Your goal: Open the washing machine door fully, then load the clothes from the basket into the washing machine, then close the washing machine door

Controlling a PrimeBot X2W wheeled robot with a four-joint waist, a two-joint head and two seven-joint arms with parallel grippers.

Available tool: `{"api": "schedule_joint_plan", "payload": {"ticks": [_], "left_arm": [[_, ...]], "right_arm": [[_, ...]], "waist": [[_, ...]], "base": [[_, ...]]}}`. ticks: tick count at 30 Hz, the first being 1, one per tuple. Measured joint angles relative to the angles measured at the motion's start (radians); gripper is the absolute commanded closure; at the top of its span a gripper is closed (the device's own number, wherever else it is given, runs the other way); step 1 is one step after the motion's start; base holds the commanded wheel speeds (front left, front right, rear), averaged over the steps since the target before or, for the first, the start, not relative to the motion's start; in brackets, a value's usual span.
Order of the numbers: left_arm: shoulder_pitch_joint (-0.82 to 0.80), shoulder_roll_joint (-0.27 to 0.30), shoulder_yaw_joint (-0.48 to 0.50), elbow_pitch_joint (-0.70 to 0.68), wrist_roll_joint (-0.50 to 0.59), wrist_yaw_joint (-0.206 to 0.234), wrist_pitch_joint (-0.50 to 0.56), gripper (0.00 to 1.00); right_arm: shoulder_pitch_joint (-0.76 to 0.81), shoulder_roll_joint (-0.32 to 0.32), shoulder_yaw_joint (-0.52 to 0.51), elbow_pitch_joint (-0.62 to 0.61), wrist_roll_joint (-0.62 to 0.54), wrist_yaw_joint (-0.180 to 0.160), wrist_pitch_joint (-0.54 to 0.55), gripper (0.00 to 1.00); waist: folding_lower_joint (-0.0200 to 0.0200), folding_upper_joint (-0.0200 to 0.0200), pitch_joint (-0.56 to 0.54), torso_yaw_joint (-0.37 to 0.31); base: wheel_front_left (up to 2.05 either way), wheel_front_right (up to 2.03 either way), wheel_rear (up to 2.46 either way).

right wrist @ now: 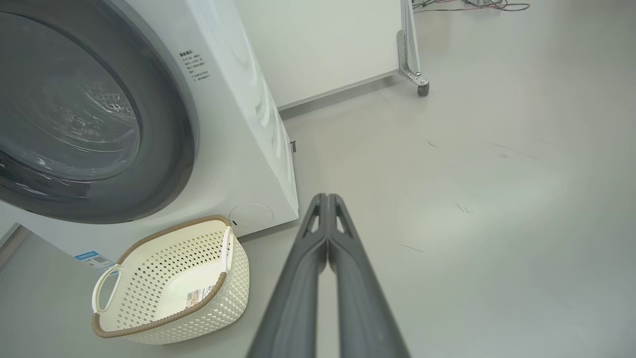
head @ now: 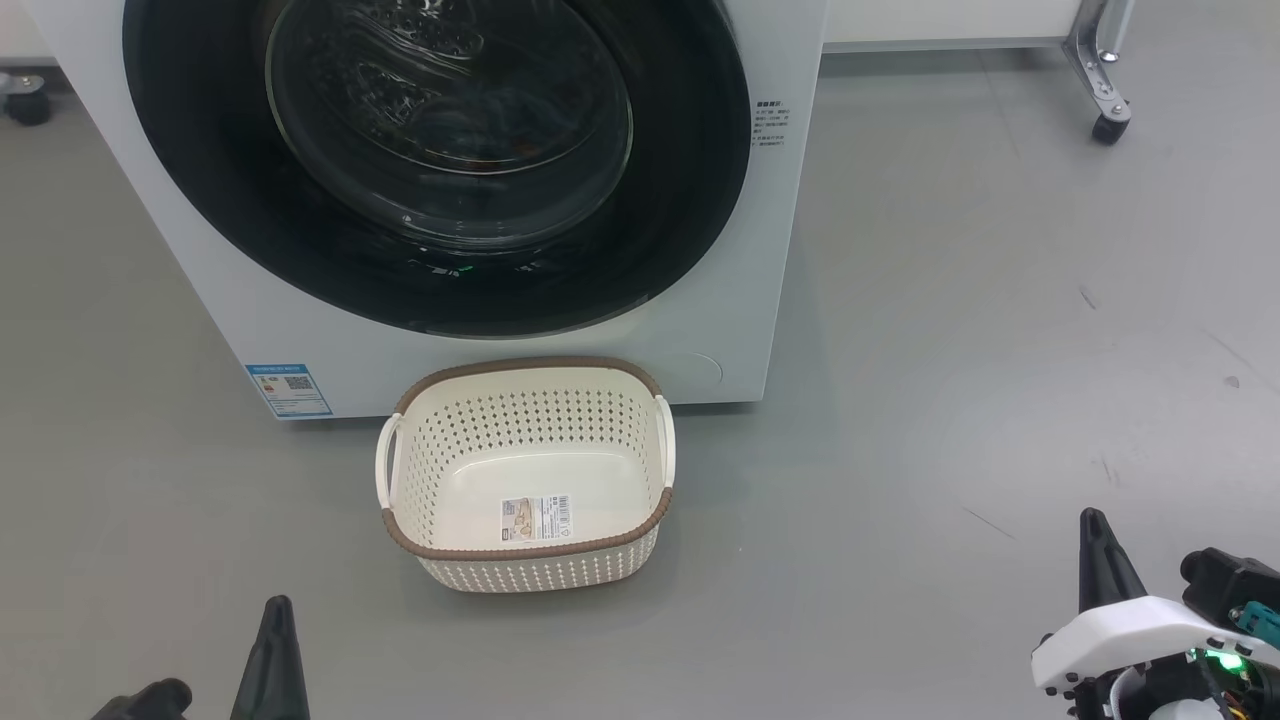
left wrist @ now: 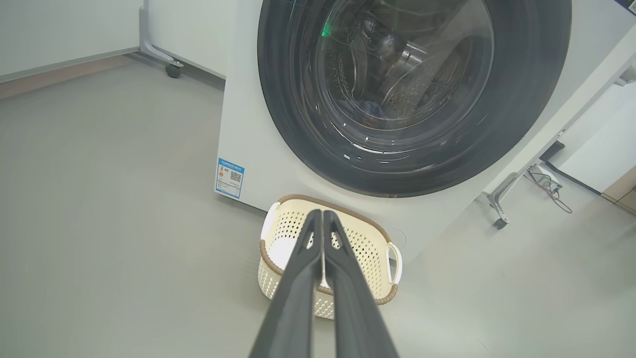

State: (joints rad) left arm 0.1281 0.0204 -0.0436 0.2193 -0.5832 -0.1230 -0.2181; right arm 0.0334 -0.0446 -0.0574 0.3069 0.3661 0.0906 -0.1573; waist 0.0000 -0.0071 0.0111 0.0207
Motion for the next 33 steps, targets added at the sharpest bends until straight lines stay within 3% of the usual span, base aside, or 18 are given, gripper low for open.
{"api": "schedule_joint_plan", "payload": {"ticks": [33], "left_arm": [[-0.053, 0.027, 0.016, 0.005, -0.413, 0.000, 0.104, 1.00]], "right_arm": [[-0.046, 0.004, -0.046, 0.006, 0.464, 0.012, 0.127, 1.00]], "waist": [[0.0000, 0.0000, -0.003, -0.009]], "base": [[0.00, 0.00, 0.00]]}}
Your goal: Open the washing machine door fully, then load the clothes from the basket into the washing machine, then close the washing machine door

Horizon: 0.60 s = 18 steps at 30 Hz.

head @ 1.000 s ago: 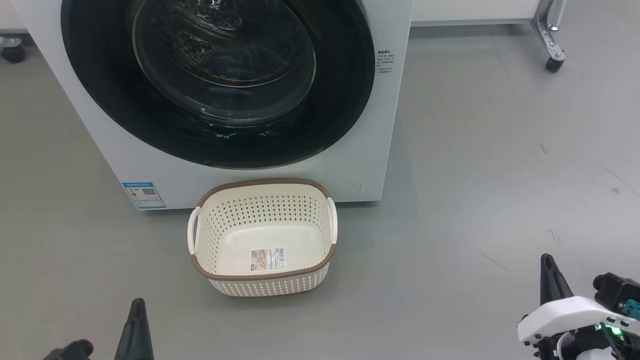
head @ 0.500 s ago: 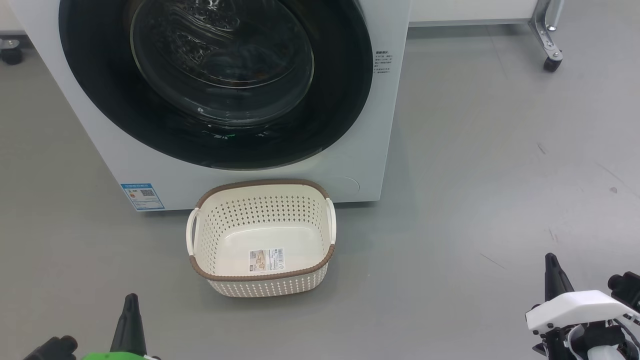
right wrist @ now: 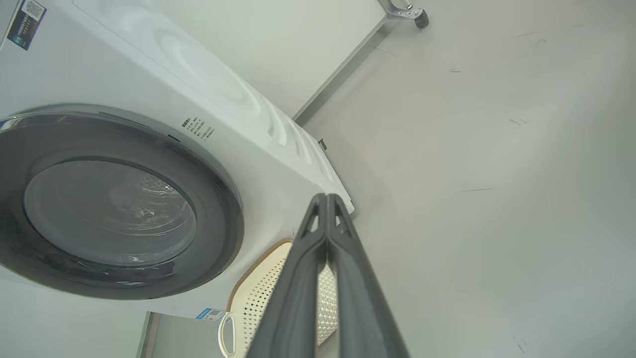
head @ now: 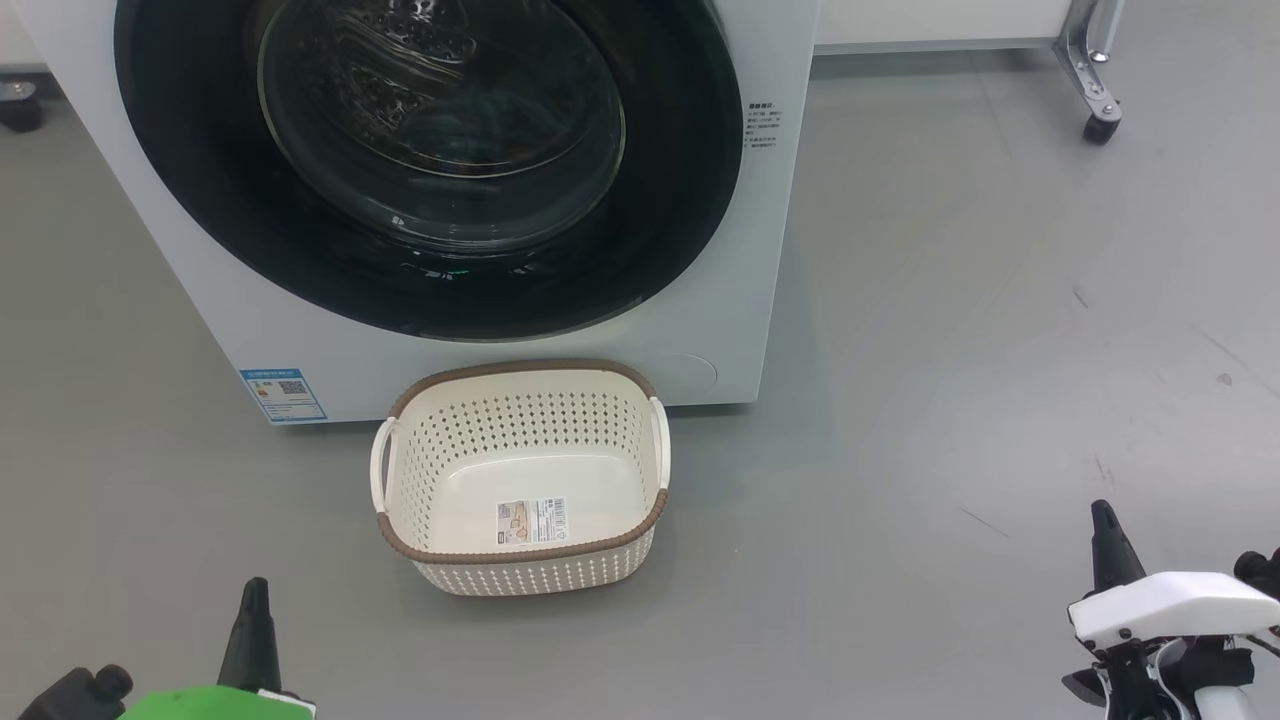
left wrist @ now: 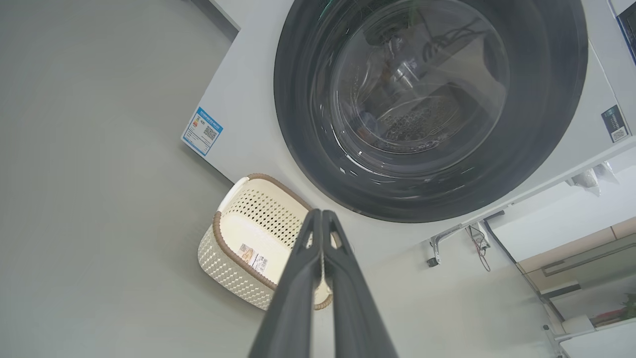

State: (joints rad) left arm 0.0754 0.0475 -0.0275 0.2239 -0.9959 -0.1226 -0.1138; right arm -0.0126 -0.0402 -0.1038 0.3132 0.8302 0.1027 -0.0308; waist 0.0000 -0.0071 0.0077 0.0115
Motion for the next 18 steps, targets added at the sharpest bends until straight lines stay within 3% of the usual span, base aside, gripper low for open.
{"api": "schedule_joint_plan", "payload": {"ticks": [18], "left_arm": [[-0.042, 0.010, 0.012, 0.017, -0.246, 0.000, 0.061, 1.00]], "right_arm": [[-0.021, 0.001, -0.016, -0.007, 0.279, 0.002, 0.057, 1.00]], "waist": [[0.0000, 0.0000, -0.002, -0.004]], "base": [[0.00, 0.00, 0.00]]}}
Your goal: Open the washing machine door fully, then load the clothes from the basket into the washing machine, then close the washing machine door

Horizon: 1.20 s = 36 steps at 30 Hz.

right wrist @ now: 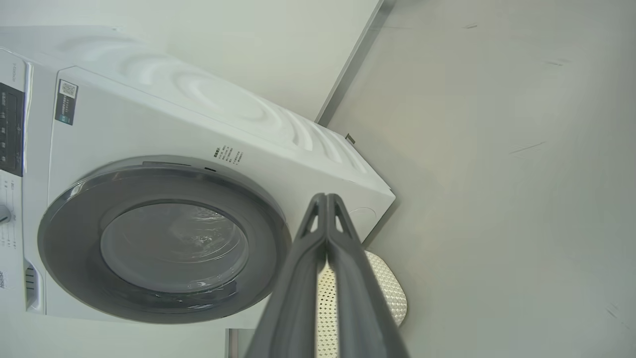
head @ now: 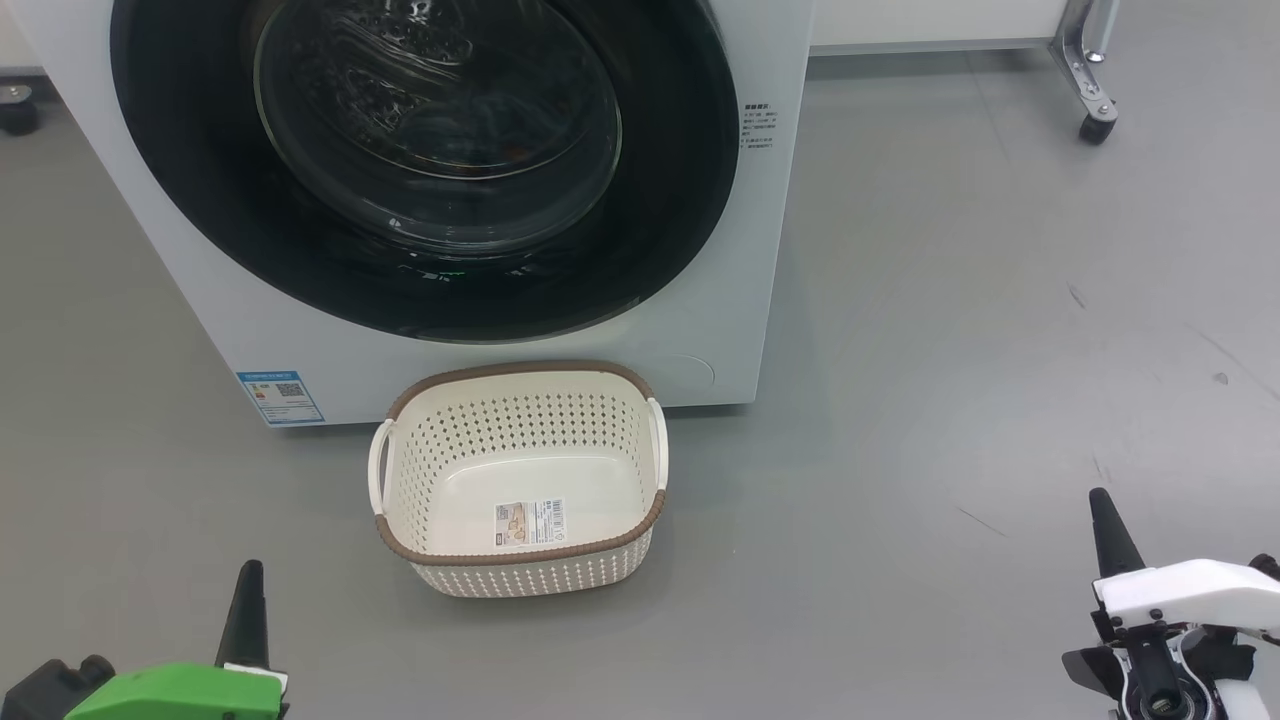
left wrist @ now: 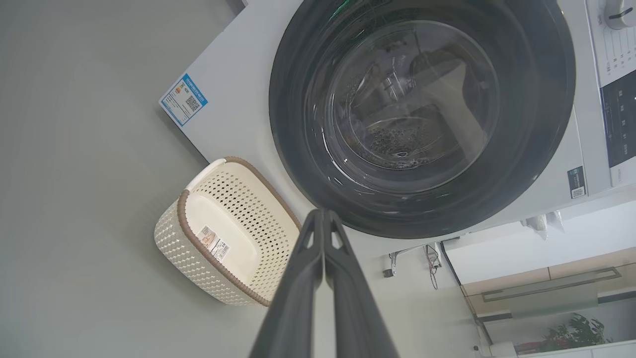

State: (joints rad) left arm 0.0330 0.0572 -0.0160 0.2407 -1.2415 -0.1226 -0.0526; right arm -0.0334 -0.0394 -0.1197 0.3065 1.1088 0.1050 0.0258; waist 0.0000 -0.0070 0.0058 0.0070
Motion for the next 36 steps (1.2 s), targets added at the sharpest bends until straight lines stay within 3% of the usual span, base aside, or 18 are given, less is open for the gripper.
{"api": "schedule_joint_plan", "payload": {"ticks": [31, 36], "left_arm": [[-0.073, 0.022, 0.015, 0.018, -0.390, 0.000, 0.093, 1.00], [-0.079, 0.023, 0.016, 0.020, -0.425, 0.000, 0.100, 1.00]], "right_arm": [[-0.034, 0.001, -0.030, -0.009, 0.452, 0.011, 0.093, 1.00], [-0.041, 0.002, -0.032, -0.011, 0.484, 0.017, 0.100, 1.00]], "waist": [[0.0000, 0.0000, -0.003, -0.007], [0.0000, 0.0000, -0.003, -0.007]], "base": [[0.00, 0.00, 0.00], [0.00, 0.00, 0.00]]}}
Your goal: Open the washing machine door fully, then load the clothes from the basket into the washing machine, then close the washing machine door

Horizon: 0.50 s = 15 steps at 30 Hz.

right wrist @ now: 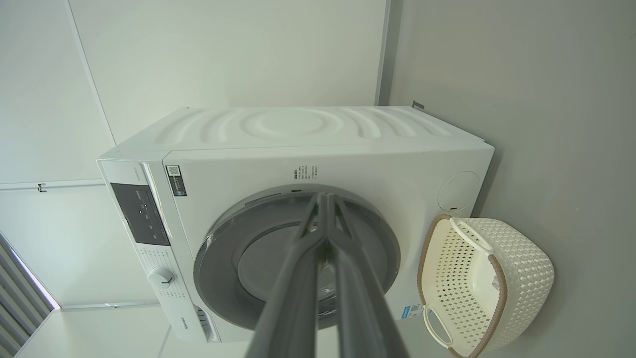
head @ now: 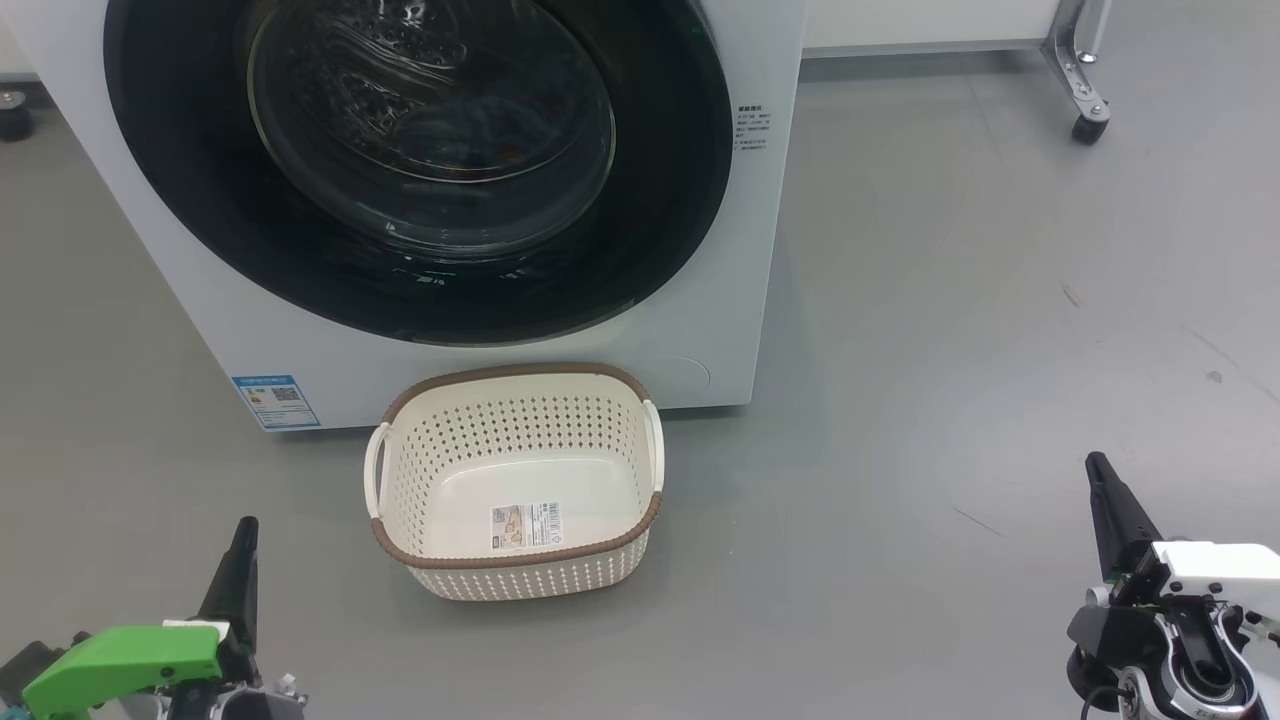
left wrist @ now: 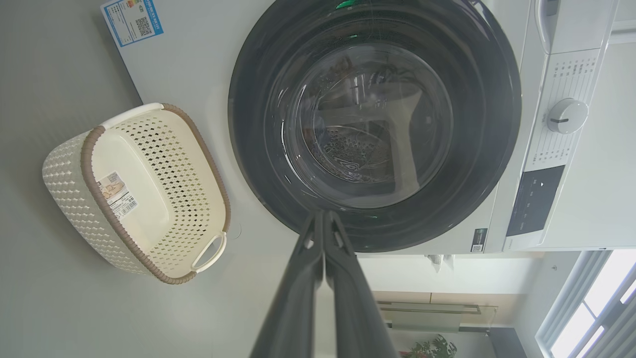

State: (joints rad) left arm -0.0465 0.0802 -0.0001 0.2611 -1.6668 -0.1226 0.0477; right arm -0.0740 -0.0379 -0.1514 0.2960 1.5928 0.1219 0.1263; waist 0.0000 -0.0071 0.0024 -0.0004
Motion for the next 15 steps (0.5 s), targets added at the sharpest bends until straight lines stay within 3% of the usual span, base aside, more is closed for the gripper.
{"api": "schedule_joint_plan", "payload": {"ticks": [15], "left_arm": [[-0.001, 0.000, 0.001, 0.006, 0.000, 0.000, 0.000, 1.00]], "right_arm": [[0.000, 0.000, 0.001, -0.005, 0.000, 0.000, 0.000, 1.00]], "waist": [[0.0000, 0.0000, 0.000, 0.000]], "base": [[0.00, 0.00, 0.00]]}}
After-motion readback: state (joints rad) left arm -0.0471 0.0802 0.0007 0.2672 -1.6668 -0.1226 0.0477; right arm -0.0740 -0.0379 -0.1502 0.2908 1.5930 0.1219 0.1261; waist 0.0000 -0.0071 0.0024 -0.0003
